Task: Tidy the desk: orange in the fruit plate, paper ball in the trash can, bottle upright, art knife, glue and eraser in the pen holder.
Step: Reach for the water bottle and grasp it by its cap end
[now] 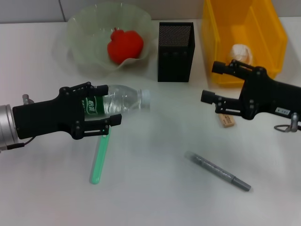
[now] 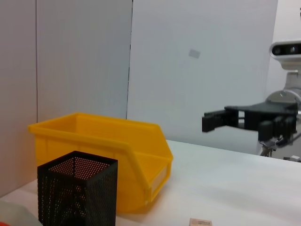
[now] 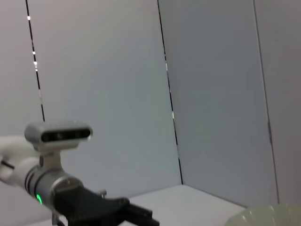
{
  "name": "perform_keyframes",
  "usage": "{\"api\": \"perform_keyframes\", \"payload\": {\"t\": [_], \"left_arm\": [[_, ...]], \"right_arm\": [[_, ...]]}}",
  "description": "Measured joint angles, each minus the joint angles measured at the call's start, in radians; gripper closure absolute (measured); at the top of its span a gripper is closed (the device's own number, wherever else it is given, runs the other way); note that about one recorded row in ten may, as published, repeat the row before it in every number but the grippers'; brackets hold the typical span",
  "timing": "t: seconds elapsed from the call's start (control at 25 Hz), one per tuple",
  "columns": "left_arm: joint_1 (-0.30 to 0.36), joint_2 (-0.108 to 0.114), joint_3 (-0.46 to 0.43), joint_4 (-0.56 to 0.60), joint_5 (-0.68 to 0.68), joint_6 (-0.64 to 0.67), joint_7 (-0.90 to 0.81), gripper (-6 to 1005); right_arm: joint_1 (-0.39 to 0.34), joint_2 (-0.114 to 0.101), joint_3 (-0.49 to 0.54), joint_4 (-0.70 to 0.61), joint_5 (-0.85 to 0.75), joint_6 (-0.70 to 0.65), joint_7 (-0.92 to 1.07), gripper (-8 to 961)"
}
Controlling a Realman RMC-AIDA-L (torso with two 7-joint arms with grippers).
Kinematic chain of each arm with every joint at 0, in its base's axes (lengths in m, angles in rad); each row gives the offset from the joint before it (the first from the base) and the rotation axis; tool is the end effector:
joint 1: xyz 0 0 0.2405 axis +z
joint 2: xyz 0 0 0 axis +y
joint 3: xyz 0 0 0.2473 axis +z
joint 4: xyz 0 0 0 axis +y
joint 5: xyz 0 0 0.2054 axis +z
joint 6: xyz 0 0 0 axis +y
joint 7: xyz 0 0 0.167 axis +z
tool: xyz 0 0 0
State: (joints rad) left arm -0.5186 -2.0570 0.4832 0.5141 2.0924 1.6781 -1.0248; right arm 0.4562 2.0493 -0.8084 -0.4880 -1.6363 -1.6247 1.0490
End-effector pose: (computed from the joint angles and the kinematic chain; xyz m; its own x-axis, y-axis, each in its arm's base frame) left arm -0.2588 0.3053 -0.0137 0.8188 0.1400 0.5568 0.3026 -0.9294 -0.2113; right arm 0.2363 0.3104 -0.0119 0.7099 -0.1035 -0.6967 -0.3490 -0.9109 -0.2203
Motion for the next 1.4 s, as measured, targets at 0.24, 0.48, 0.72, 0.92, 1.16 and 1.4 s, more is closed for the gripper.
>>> {"api": "perform_keyframes", "payload": {"t": [0.24,0.48,0.72,0.92,1.16,1.4], "left_arm": [[-0.001,0.000,0.000,0.000,-0.001,-0.001,-0.006,225],[-0.008,0.000,0.000,0.002,-0.005,-0.005,-0.015,227],[-0.021,0.000,0.000,0.001,-0.001,-0.015,-0.015,228],[-0.023,0.000,0.000,0.001,-0.001,-0.016,-0.015,230],[-0.034,0.000,0.000,0.000,-0.001,-0.023,-0.015,232],[-0.045,0.000,0.001,-0.006,0.001,-0.040,-0.015,234]], "right_arm": [[-0.006,0.012,0.000,0.057,-0.005,0.048,-0.100,124],[-0.004,0.027,0.000,0.127,-0.005,0.111,-0.216,125],[0.003,0.028,0.000,0.179,-0.005,0.152,-0.277,126],[0.013,0.029,0.000,0.212,-0.005,0.205,-0.313,126],[0.031,0.030,-0.001,0.256,-0.005,0.265,-0.343,126],[0.035,0.031,-0.003,0.264,-0.005,0.278,-0.346,126]]}}
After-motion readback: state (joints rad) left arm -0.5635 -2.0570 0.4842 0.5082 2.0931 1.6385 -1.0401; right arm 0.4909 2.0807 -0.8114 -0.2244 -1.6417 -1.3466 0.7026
